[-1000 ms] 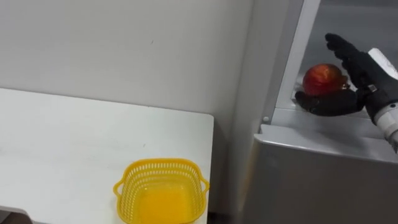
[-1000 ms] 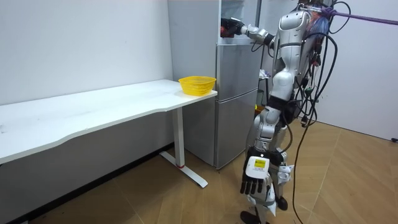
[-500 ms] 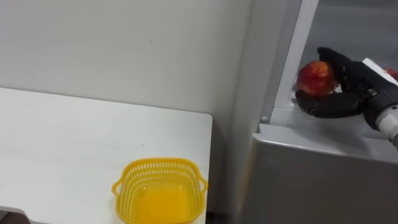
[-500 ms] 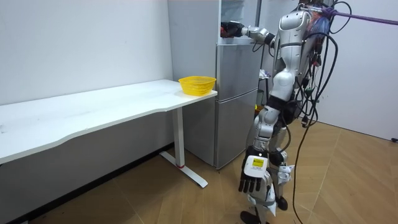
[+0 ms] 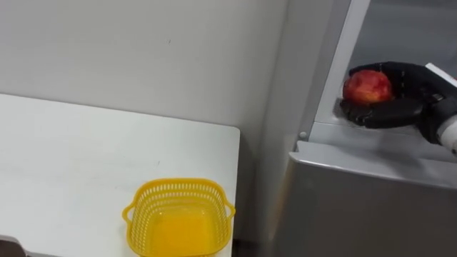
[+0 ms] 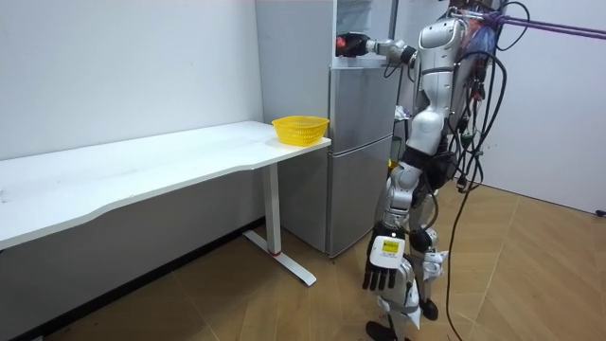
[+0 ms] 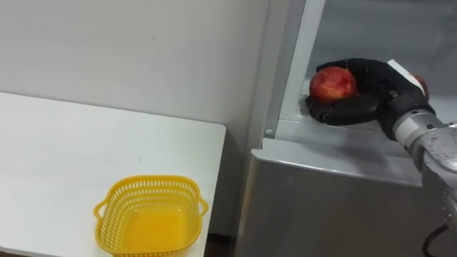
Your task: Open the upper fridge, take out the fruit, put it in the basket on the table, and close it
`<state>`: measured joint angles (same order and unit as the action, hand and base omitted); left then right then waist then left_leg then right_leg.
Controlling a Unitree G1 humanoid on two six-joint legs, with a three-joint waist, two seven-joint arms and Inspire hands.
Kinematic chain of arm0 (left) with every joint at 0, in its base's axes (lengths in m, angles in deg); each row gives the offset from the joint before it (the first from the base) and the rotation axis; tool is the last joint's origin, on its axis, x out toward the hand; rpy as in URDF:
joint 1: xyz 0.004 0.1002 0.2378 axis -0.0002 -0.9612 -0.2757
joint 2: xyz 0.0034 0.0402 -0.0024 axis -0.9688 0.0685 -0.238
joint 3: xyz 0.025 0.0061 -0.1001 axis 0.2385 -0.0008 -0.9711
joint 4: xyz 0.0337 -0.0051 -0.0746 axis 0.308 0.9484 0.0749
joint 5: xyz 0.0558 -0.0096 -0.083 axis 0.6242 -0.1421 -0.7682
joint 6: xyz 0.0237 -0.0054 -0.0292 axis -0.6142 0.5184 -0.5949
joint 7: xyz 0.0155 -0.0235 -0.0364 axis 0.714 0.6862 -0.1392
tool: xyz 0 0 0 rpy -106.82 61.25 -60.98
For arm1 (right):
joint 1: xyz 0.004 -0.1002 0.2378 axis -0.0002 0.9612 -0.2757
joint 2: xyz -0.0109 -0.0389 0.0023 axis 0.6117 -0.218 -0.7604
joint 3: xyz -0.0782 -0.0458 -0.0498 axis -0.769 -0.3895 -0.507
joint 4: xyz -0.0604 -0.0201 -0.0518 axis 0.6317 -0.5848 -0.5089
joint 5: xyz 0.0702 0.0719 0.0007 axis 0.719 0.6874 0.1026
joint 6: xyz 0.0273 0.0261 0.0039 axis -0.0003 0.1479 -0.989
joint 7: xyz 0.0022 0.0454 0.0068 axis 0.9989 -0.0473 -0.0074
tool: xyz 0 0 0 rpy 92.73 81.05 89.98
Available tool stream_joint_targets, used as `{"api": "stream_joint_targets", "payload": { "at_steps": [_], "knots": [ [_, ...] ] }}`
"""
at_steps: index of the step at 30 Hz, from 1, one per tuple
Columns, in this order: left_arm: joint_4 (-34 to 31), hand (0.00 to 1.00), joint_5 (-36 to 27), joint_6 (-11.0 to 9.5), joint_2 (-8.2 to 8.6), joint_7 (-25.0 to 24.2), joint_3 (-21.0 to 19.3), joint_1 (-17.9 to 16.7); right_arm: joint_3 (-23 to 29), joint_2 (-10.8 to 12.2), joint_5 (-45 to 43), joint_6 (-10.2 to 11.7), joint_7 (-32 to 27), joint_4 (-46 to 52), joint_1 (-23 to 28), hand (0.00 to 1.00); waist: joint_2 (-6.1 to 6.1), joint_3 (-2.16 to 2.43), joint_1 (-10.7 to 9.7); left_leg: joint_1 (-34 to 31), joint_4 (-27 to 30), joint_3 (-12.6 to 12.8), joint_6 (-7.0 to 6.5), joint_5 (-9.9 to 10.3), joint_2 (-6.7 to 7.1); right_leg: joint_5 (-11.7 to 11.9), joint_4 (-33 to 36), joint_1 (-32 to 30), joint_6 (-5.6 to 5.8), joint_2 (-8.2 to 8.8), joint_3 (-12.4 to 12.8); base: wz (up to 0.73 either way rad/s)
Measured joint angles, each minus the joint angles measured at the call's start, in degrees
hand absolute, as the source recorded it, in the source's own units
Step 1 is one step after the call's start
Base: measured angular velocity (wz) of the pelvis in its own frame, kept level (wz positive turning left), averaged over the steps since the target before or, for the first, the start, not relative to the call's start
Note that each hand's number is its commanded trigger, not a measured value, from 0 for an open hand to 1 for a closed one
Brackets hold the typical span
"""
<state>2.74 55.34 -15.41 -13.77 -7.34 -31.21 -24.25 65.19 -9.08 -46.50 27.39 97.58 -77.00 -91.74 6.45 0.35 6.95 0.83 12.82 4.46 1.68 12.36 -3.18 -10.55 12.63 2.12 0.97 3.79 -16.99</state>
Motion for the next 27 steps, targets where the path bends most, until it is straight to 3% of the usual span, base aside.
{"api": "stream_joint_targets", "payload": {
  "at_steps": [8, 19, 23, 26, 27],
  "knots": [
    [-0.7, 0.0, 0.3, -0.3, 0.06, 0.0, -0.3, -0.6, 0.5, 0.1, 1.5, -0.5, -2.2, 1.8, 0.0, 1.0, -0.75, -0.1, 0.7, 0.1, 0.1, 0.0, 0.0, 0.0, 0.02, 0.0, -0.1, -0.1, 0.0, 0.01, 0.0, -0.01],
    [-0.7, 0.0, 0.2, -0.4, 0.13, 0.4, -0.4, -1.1, 0.3, 0.4, 1.1, -1.4, -2.5, 4.9, 0.1, 1.0, -1.4, 0.25, 0.4, 0.4, 0.4, 0.2, 0.01, 0.0, 0.0, 0.1, 0.0, 0.0, -0.08, 0.0, 0.4, -0.01],
    [-0.6, 0.0, -2.7, -0.8, 0.51, 1.6, 0.1, -1.7, 0.7, 2.8, 0.8, -1.8, -6.8, 13.2, 2.6, 1.0, -2.11, 0.56, -1.6, 0.1, 0.3, 0.1, 0.03, 0.0, -0.04, 0.1, 0.0, 0.3, -0.18, 0.07, -0.1, 0.05],
    [0.4, 0.0, -2.7, -1.5, 1.35, 2.6, 0.1, -1.6, 0.7, 5.5, 0.3, -1.1, -9.0, 20.8, 7.0, 1.0, -2.69, 0.31, -2.0, 1.3, -0.1, 0.2, 0.03, 0.0, -0.03, 0.1, -0.1, 1.3, -0.17, 0.05, -0.1, -0.02],
    [0.4, 0.0, -2.7, -1.9, 1.84, 2.7, 0.1, -1.5, 0.9, 6.8, -0.6, -0.9, -9.5, 23.4, 8.5, 1.0, -3.14, 0.0, -2.2, 1.5, -0.2, 0.5, 0.02, 0.0, -0.04, 0.1, -0.1, 1.3, -0.16, 0.07, 0.1, -0.08]
  ]
}}
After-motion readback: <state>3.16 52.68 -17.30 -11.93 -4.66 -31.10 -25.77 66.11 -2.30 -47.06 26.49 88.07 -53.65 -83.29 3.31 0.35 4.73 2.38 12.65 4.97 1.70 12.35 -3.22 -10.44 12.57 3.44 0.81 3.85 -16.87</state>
